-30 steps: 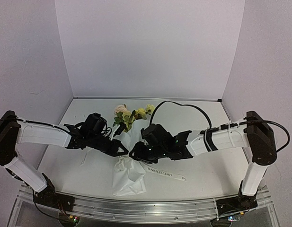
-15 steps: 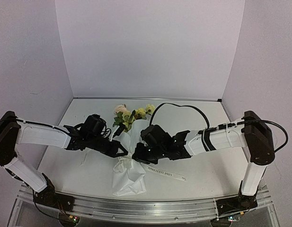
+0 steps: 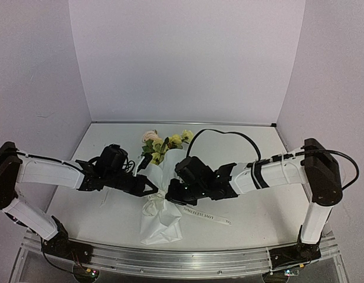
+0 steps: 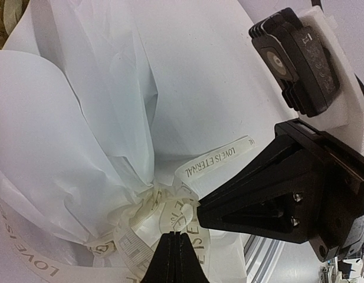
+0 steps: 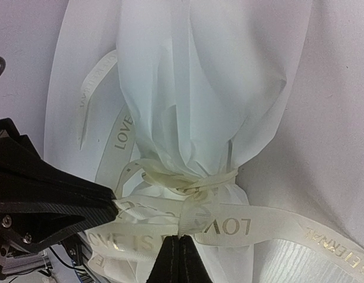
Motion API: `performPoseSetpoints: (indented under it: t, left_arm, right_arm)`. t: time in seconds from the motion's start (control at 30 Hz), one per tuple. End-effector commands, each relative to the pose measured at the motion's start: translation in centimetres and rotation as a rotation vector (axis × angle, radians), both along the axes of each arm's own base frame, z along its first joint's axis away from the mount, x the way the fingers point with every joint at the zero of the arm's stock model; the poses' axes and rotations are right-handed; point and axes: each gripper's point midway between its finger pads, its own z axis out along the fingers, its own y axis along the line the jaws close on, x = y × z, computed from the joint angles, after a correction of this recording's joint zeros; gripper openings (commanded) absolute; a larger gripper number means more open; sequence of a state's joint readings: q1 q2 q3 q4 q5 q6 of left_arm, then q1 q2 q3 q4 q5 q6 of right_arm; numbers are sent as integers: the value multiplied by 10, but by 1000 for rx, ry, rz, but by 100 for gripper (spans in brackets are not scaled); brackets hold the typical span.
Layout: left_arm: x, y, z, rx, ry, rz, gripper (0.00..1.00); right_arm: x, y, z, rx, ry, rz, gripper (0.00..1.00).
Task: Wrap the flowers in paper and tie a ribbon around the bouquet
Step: Tie the ribbon around the folded bouquet.
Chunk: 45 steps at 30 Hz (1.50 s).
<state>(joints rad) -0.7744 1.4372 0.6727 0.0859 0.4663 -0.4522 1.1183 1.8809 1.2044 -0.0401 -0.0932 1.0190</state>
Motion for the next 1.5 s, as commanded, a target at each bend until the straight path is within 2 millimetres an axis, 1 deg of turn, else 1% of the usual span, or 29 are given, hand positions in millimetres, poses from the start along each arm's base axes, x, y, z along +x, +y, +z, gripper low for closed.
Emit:
performPoseSetpoints:
  t: [0.0,0.4,0.57,0.7,0.87,0.97,1.07,1.23,1.3,1.37,1.47]
  left_arm:
    - [12,2,23,-68,-56,49,0]
    - [13,4,19,-75,-39,58,0]
    - [15,6,14,-60,-37,70,0]
    - [19,11,16,-57,-52,98,0]
    - [21,8,15,-63,-47,94,0]
    - [22,6,14,-69,-41,96,0]
    - [24,6,12,-74,-32,111,0]
    - [27,8,9,-91,-26,158,0]
    - [29,9,9,-94,-29,182,0]
    - [28,7,9,-96,-32,184,0]
    - [24,1,4,-87,-22,166,0]
  right_arm:
    - [1,-7,-1,-30,-15,-17,0]
    - [2,-16,1,-49,-33,-33,0]
    - [7,-18,10,-75,-69,-28,0]
    - [11,-14,19,-87,-95,-7,0]
    - [17,-13,28,-123,-136,14,0]
    - [17,-9,37,-123,-159,42,0]
    - [16,-8,41,-136,-169,74,0]
    - [10,-16,35,-176,-161,93,0]
    - [8,-18,33,-185,-158,98,3]
    - [5,-17,32,-193,-158,109,5]
    - [2,-11,34,-198,-167,130,7]
